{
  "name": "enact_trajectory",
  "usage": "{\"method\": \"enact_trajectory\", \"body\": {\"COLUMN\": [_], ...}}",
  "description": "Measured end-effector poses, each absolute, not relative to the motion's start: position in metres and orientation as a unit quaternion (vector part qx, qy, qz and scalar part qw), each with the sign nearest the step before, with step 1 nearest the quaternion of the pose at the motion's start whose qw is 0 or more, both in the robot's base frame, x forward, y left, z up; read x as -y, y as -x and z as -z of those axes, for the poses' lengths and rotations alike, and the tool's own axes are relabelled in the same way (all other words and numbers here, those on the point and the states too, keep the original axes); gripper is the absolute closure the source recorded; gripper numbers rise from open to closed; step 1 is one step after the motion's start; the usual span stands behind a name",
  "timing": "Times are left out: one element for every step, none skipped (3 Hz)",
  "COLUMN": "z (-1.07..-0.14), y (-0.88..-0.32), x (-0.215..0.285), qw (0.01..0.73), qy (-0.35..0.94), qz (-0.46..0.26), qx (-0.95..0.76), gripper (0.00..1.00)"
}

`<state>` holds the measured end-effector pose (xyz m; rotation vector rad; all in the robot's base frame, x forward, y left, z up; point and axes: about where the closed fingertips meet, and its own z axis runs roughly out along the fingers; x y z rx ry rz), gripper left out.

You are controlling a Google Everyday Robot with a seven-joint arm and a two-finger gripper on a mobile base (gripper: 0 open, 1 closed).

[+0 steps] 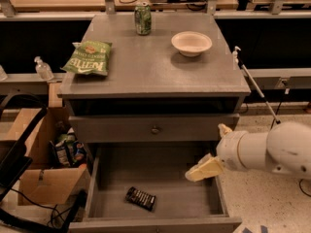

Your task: Pick rxbar chocolate from middle drawer and place on counter

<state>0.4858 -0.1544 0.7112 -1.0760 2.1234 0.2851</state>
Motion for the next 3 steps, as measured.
{"method": "enact_trajectory", "body": {"z": [-0.647, -0.646, -0.605], "y": [-0.498, -0.499, -0.508], "x": [0.161, 0.159, 0.143], "qw": [0.424, 0.424, 0.422], "qy": [0.412, 0.413, 0.433], "qz": [-0.112, -0.112, -0.114], "qx": [-0.799, -0.798, -0.788], "gripper": [0.0, 0.0, 0.0]}}
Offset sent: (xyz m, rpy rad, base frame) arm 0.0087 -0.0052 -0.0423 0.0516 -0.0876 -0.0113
